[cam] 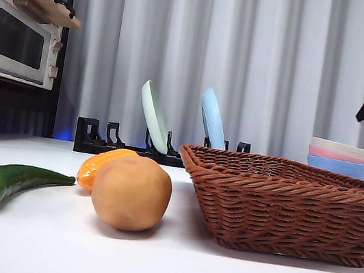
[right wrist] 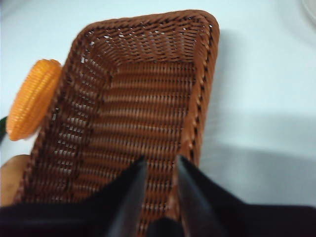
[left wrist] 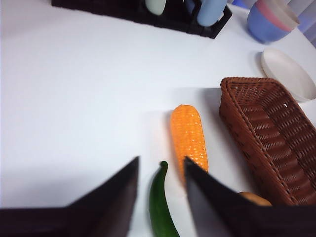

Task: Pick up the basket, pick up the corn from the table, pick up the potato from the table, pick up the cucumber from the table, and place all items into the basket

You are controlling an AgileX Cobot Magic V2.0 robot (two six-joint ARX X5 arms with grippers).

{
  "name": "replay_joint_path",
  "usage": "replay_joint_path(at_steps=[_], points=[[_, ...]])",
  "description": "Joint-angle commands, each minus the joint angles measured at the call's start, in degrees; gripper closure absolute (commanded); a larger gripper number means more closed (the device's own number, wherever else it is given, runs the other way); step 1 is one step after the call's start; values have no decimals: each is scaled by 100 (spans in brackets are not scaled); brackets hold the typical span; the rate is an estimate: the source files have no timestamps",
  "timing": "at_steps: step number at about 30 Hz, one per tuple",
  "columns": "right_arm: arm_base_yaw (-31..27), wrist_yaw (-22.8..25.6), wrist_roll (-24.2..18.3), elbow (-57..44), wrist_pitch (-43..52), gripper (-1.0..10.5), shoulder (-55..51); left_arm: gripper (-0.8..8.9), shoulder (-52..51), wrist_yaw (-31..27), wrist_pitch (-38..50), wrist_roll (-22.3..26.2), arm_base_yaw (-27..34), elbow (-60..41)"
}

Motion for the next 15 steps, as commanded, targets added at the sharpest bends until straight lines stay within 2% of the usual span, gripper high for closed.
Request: replay_joint_path(at_steps=[1,7,15], points=[[2,-2,-212,70,0,651,118,460,77,26,2,44,-81,17],[0,35,-319,334,-2,659,643,460,103,7,4,44,-262,17],[2,22,-459,789,2,663,2065,460,103,-15,-26,0,-398,17]])
